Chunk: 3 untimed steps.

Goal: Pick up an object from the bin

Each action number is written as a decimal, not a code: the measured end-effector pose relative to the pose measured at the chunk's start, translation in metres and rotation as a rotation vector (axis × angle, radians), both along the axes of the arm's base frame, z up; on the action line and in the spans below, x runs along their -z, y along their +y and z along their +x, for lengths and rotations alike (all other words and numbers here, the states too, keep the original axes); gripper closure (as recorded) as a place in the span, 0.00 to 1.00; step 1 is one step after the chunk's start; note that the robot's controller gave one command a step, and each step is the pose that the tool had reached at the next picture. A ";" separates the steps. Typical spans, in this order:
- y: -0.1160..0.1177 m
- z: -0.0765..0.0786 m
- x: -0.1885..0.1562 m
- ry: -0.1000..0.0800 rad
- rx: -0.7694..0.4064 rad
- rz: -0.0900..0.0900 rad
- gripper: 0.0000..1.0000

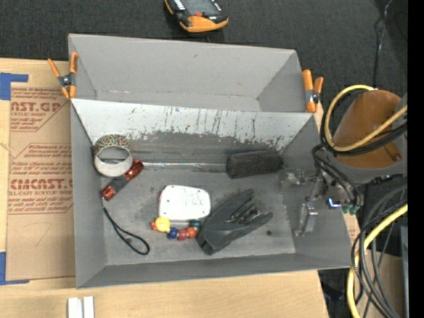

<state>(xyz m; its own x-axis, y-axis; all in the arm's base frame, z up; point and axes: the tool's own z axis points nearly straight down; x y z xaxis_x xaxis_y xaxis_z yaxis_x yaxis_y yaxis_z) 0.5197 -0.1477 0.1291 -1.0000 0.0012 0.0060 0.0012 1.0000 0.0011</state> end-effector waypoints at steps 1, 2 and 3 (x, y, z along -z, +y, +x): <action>0.000 0.002 -0.003 -0.007 -0.002 -0.002 0.00; 0.063 0.010 0.055 -0.025 -0.482 -0.010 0.00; 0.073 0.003 -0.012 -0.012 -0.461 -0.003 0.00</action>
Offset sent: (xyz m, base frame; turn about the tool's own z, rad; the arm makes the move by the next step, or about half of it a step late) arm 0.0040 0.0648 -0.0591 -0.4864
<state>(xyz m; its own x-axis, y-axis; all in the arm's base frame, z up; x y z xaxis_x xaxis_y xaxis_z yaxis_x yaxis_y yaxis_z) 0.5225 -0.0745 0.1413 -0.8961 -0.4439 -0.0049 -0.4438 0.8961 -0.0046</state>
